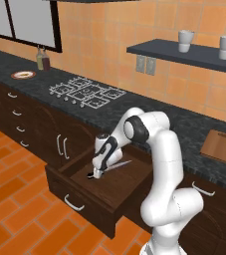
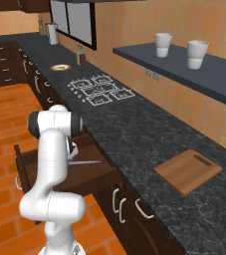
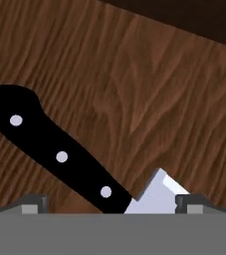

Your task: Pick up the knife from the drawer and place it on the cutting board. Then place the meat from the plate to the cutting board.

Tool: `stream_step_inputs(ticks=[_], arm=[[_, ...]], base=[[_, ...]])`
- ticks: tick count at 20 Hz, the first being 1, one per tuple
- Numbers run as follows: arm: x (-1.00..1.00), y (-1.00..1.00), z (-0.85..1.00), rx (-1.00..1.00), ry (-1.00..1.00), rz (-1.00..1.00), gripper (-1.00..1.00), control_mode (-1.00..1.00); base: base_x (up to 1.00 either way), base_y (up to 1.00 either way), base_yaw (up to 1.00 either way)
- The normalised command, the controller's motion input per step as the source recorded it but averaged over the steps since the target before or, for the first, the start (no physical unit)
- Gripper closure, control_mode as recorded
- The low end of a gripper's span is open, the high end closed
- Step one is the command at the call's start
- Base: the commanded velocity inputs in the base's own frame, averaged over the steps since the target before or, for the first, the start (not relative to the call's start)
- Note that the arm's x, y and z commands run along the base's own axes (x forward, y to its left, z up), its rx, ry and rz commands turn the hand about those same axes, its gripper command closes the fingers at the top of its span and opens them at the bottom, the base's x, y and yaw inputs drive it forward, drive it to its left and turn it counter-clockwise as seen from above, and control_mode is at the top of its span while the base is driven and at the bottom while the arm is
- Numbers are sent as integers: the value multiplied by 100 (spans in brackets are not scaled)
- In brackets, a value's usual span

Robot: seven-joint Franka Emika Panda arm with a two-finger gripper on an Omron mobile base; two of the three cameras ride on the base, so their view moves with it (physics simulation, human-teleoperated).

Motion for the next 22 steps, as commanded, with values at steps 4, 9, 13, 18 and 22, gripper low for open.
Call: stream_step_inputs(ticks=[4, 9, 13, 18, 22], arm=[[-37, 0, -19, 0, 0, 0, -100, -100], [-6, 21, -28, 0, -2, 3, -100, -100], [0, 50, -20, -3, -22, 9, -100, -100], [0, 42, -44, -1, -14, 8, 100, -100], [-1, 0, -56, 0, 1, 1, 100, -100]], base=[[0, 0, 0], [0, 0, 0], [0, 0, 0], [0, 0, 0], [0, 0, 0]])
